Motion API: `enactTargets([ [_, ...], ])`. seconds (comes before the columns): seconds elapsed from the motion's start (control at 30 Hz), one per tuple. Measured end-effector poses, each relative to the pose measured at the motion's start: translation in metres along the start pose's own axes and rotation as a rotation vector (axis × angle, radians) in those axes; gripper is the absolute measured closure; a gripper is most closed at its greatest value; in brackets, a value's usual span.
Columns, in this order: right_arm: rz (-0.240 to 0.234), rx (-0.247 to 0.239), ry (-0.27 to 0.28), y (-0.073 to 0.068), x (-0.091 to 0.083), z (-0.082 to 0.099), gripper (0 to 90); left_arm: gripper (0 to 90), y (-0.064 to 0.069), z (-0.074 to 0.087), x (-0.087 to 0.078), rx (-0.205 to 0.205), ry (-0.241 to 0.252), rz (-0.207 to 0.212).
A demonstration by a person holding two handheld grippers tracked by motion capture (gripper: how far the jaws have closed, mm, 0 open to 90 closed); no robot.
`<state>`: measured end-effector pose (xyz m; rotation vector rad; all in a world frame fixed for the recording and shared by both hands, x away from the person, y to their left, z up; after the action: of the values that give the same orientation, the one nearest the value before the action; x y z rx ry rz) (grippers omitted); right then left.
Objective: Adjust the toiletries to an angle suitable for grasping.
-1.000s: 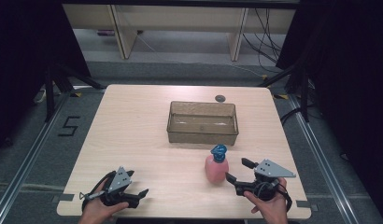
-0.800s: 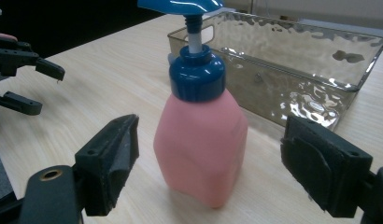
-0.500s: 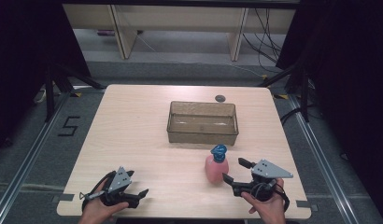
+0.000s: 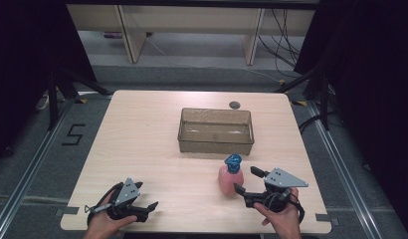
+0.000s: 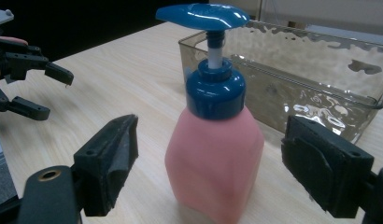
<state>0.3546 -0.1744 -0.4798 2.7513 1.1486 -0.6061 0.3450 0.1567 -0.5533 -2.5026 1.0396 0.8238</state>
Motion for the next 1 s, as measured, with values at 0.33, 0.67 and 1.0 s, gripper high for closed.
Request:
enactTargets([
  [0.33, 0.001, -0.053, 0.02, 0.005, 0.01, -0.004, 19.8, 15.3, 0.0, 0.0, 0.001, 0.007, -0.005, 0.005],
  [0.67, -0.035, -0.042, 0.011, 0.004, 0.021, -0.005, 20.2, 15.4, -0.001, 0.001, 0.001, 0.006, -0.011, 0.002],
  [1.0, -0.044, -0.056, 0.002, 0.003, 0.031, -0.006, 20.5, 15.4, 0.0, 0.0, 0.003, -0.006, -0.012, -0.004],
])
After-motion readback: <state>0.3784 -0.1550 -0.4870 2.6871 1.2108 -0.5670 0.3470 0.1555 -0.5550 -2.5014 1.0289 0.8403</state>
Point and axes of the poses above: each handheld gripper's, and its own axes: x roughly forward along the jaws, z roughly out of its underside, y roughly to its right, the point moved 8 cm from there along x, roughly forward along the jaws, and after that the axes turned 2 degrees about -x, right-handed, at the moved point
